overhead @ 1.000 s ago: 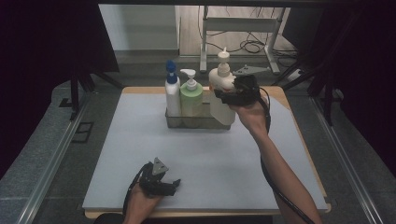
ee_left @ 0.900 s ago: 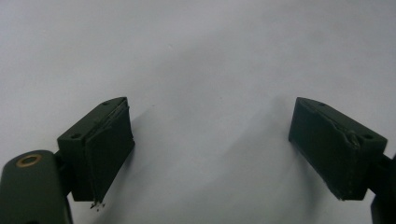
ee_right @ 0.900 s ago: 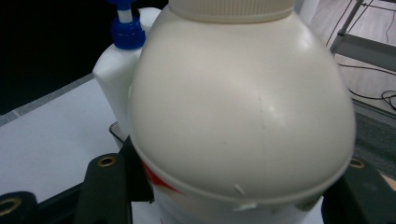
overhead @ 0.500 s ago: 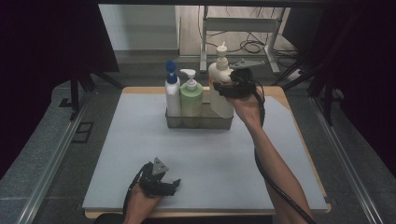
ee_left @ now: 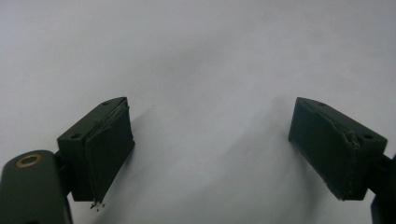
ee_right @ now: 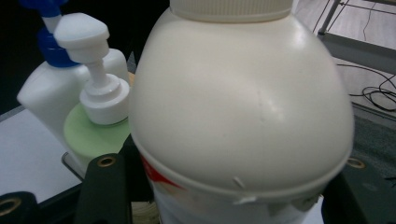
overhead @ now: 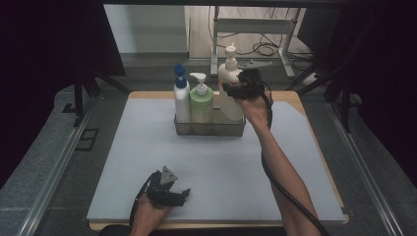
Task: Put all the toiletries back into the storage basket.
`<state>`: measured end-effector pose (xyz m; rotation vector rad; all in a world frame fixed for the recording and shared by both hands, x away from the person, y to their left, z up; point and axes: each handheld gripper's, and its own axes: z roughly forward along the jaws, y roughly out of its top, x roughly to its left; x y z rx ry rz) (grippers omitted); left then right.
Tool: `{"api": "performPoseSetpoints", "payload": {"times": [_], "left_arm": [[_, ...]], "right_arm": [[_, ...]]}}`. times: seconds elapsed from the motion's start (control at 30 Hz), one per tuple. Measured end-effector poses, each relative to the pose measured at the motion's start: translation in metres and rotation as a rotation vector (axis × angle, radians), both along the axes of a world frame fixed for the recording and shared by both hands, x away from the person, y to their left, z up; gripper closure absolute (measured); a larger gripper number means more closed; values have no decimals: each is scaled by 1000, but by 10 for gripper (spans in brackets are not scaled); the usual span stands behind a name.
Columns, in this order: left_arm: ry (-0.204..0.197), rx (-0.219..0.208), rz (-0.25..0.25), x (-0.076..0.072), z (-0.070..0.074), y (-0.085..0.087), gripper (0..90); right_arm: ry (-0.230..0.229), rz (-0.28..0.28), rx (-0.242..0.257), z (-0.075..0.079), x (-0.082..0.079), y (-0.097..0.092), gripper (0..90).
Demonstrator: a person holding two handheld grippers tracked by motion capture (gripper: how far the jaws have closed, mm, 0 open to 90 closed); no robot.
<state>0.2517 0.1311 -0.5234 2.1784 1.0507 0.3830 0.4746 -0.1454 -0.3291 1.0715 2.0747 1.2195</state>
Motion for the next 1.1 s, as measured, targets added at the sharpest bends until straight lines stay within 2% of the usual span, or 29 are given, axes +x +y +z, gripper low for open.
{"api": "performPoseSetpoints", "payload": {"times": [0.67, 1.1], "left_arm": [[-1, 0, 0, 0, 0, 0, 130], [3, -2, 2, 0, 0, 0, 130]], "right_arm": [[4, -35, -12, -24, 29, 6, 402], [8, -34, -24, -44, 36, 12, 402]]}}
